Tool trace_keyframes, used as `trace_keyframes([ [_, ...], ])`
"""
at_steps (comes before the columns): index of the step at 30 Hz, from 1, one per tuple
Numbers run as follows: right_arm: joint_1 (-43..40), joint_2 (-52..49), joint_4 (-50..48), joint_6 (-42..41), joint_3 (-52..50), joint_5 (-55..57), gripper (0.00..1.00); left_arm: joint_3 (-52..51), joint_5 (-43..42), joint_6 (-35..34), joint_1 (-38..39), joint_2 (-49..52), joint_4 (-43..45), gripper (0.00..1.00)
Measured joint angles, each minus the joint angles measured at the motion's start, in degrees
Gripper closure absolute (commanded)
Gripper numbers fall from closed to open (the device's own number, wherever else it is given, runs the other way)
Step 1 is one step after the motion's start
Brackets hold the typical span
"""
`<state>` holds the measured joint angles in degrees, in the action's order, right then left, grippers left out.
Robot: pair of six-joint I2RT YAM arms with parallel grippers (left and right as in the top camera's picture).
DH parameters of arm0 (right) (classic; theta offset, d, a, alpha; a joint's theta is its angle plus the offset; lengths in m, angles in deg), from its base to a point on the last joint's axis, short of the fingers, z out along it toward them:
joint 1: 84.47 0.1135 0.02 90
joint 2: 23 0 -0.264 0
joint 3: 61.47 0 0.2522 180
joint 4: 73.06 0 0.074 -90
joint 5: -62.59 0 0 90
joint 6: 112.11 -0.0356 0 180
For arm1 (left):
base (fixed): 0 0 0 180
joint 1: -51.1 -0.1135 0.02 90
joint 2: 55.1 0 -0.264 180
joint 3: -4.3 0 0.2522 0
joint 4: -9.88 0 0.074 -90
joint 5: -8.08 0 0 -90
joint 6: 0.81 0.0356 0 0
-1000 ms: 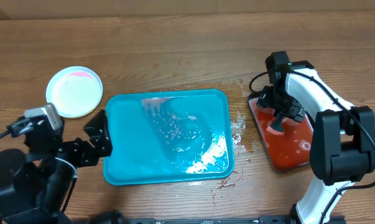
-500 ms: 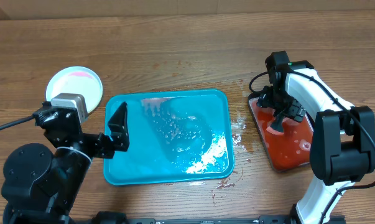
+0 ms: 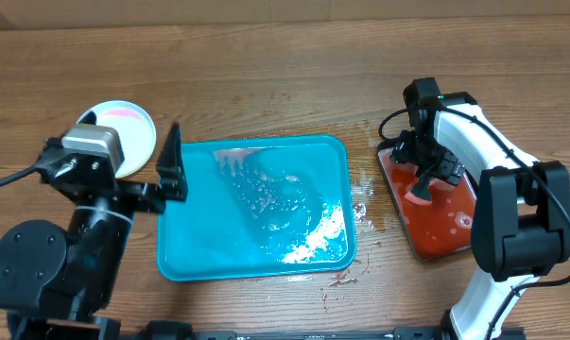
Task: Clean dirty plates on tray and stack at the side
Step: 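Open the left gripper and withdraw it from the plate stack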
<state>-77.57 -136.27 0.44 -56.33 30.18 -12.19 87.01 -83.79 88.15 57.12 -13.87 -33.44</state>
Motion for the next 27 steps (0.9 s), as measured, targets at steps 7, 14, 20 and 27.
trace_keyframes([
  [7,0.0,0.0,0.0,0.0,0.0,0.0,0.0,-20.2,-1.6,0.0,0.0,-6.3,29.4,0.0],
  [14,0.0,0.0,0.0,0.0,0.0,0.0,0.0,-45.0,-2.2,-0.3,0.0,-20.7,53.3,0.01],
  [20,0.0,0.0,-0.1,0.0,0.0,0.0,0.0,-58.8,-2.2,-1.7,-2.7,-30.6,60.8,0.0],
  [27,0.0,0.0,-0.1,0.0,0.0,0.0,0.0,-65.6,-2.1,-6.6,-8.1,-39.4,60.8,0.0],
])
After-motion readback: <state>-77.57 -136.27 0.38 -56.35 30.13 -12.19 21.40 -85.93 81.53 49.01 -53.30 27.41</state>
